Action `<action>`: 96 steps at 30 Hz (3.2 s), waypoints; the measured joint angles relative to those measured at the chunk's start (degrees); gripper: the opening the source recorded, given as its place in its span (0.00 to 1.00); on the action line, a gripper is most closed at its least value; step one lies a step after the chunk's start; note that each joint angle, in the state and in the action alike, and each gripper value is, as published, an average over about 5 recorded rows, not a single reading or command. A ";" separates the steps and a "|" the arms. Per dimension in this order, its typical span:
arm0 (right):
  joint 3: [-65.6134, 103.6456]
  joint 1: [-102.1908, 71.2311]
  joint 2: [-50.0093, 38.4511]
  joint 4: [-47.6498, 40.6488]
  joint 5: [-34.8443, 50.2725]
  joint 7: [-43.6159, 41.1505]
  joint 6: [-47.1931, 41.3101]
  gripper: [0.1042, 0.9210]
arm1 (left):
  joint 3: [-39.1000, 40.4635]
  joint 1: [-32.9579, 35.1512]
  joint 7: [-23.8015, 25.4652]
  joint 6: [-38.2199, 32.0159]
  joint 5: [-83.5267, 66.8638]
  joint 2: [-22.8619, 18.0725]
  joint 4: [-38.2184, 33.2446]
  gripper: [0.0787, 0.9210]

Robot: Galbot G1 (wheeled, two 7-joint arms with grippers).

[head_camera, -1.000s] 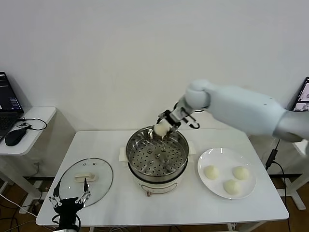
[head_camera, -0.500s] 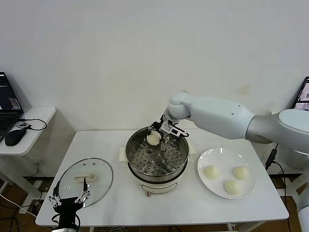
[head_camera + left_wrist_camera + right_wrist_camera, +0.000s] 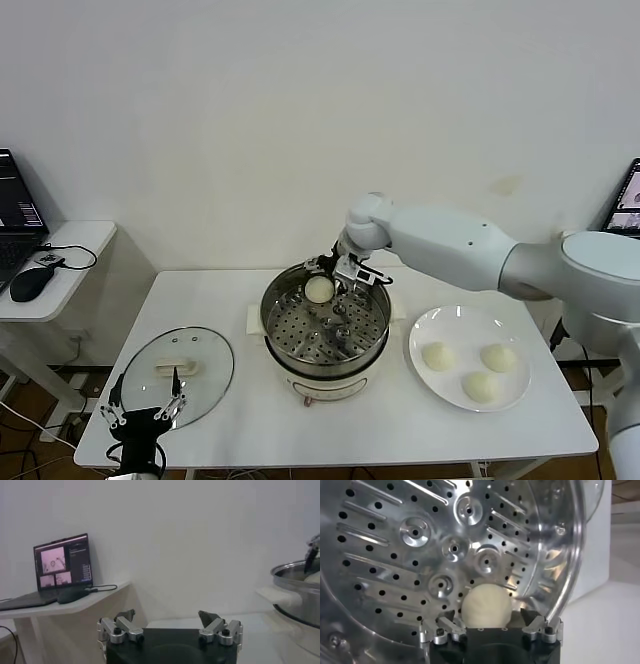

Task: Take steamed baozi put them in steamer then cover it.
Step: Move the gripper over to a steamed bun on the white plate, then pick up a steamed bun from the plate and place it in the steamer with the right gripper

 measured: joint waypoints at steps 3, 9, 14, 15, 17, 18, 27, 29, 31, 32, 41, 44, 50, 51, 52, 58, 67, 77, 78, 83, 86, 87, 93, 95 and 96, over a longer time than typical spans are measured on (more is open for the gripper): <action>-0.49 2.46 -3.31 4.40 4.49 -1.60 -5.93 0.88 | 0.04 -0.06 -0.16 0.55 -0.19 0.25 -0.48 0.88; -0.80 6.88 -12.48 13.99 11.50 -4.48 -18.26 0.88 | 0.02 -0.41 -0.54 2.57 -0.58 0.98 -1.78 0.88; -0.97 8.35 -22.57 21.53 14.56 -6.14 -26.31 0.88 | -0.51 -0.53 -0.63 4.22 -0.95 1.75 -2.72 0.88; -1.08 8.42 -24.65 22.93 14.85 -6.41 -27.50 0.88 | -0.55 -0.58 -0.64 4.44 -0.98 1.90 -2.80 0.88; -1.32 8.32 -28.62 25.45 15.15 -6.86 -29.46 0.88 | -0.49 -0.69 -0.66 4.79 -0.99 2.14 -2.83 0.88; -1.41 8.11 -30.56 26.55 15.17 -7.06 -30.24 0.88 | -0.41 -0.73 -0.67 4.93 -0.98 2.24 -2.79 0.88; 3.19 -1.21 -42.74 31.45 12.44 -8.10 -33.17 0.88 | -0.07 -0.65 -0.70 5.97 -0.46 2.61 -2.94 0.88; 5.56 -4.80 -44.00 31.64 11.33 -8.18 -33.34 0.88 | -0.14 -0.64 -0.70 6.18 -0.29 2.56 -3.04 0.88; 8.11 -8.69 -44.86 31.62 10.06 -8.16 -33.45 0.88 | -0.27 -0.63 -0.70 6.34 -0.16 2.47 -3.02 0.88; 9.35 -10.60 -45.14 31.53 9.42 -8.12 -33.47 0.88 | -0.34 -0.63 -0.70 6.39 -0.12 2.43 -2.97 0.88; 19.23 -25.32 -44.22 28.10 3.89 -6.83 -33.72 0.88 | -0.96 -0.62 -0.75 6.66 0.08 2.15 -2.50 0.88; 21.32 -28.35 -42.87 26.22 2.50 -6.33 -33.68 0.88 | -1.27 -0.61 -0.78 6.69 0.15 2.10 -2.41 0.88; 23.73 -31.93 -39.41 22.03 0.91 -5.37 -33.23 0.88 | -1.74 -0.57 -0.84 6.71 0.25 1.89 -2.41 0.88; 24.02 -32.33 -38.77 21.30 0.75 -5.22 -33.18 0.88 | -1.82 -0.57 -0.85 6.71 0.27 1.87 -2.41 0.88; 24.28 -32.70 -38.11 20.58 0.59 -5.10 -33.14 0.88 | -1.90 -0.58 -0.86 6.71 0.29 1.86 -2.41 0.88; 25.20 -34.27 -34.33 16.85 -0.24 -4.66 -33.20 0.88 | -2.20 -0.59 -0.88 6.72 0.34 1.82 -2.24 0.88; 26.27 -35.95 -30.32 13.09 -1.16 -4.54 -33.55 0.83 | -2.15 -0.70 -0.94 6.71 0.45 1.59 -2.01 0.88; 26.25 -35.34 -29.38 12.43 -0.87 -5.87 -33.96 0.60 | -2.17 -0.58 -1.04 6.71 0.38 1.49 -1.86 0.88; 26.12 -35.07 -29.48 12.51 -0.69 -6.09 -33.96 0.59 | -2.17 -0.57 -1.05 6.70 0.37 1.48 -1.84 0.88; 25.16 -32.92 -30.69 13.58 0.58 -7.42 -34.12 0.56 | -2.09 -0.63 -1.08 6.70 0.33 1.42 -1.81 0.88; 24.47 -30.81 -31.99 14.78 1.86 -8.50 -34.44 0.56 | -1.98 -0.70 -1.09 6.70 0.33 1.41 -1.85 0.88; 24.21 -29.92 -32.50 15.26 2.40 -8.85 -34.58 0.57 | -1.94 -0.71 -1.09 6.70 0.33 1.43 -1.88 0.88; 21.50 -22.25 -35.43 18.56 6.42 -10.63 -35.74 0.58 | -1.58 -0.94 -1.10 6.74 0.32 1.71 -2.12 0.88; 20.10 -18.81 -35.92 19.69 7.97 -10.91 -36.29 0.58 | -1.39 -1.08 -1.10 6.76 0.30 1.83 -2.17 0.88; 19.33 -17.00 -36.02 20.25 8.81 -10.99 -36.62 0.58 | -1.29 -1.15 -1.10 6.77 0.29 1.89 -2.18 0.88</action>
